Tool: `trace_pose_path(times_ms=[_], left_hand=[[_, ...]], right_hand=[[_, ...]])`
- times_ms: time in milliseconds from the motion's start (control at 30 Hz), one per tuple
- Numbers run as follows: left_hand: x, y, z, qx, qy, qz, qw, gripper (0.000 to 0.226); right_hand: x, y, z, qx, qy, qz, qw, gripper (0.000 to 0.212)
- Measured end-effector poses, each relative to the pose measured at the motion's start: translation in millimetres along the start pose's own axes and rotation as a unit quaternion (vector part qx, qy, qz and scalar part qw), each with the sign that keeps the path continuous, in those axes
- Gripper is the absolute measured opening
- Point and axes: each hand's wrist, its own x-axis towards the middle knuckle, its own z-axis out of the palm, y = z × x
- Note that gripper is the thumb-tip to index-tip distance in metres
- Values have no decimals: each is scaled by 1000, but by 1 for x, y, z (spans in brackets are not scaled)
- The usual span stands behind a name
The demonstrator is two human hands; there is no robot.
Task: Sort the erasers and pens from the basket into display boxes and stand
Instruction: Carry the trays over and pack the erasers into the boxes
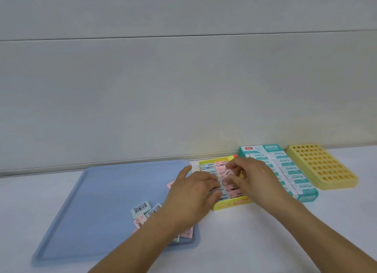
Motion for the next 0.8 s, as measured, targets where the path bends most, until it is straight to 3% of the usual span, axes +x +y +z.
trace_pose_path(times_ms=[200,300,467,667,800], left_hand=[[-1,1,3,-27,1,-19,999,79],[-2,0,4,-47,-4,-29,998,67],[-4,-1,6,-68,-4,-34,997,80],[-4,1,-1,-135,-6,-51,990,34],[-21,-25,-33,-319,109,-132,932,21]], right_hand=[[6,0,-5,-137,-15,-38,990,34],[5,-1,-7,-198,-37,-60,978,34],[2,-1,-5,-219,-51,-71,972,37],[4,-7,-5,-267,-49,-93,958,33],[-2,-16,-8,-198,-11,-88,976,26]])
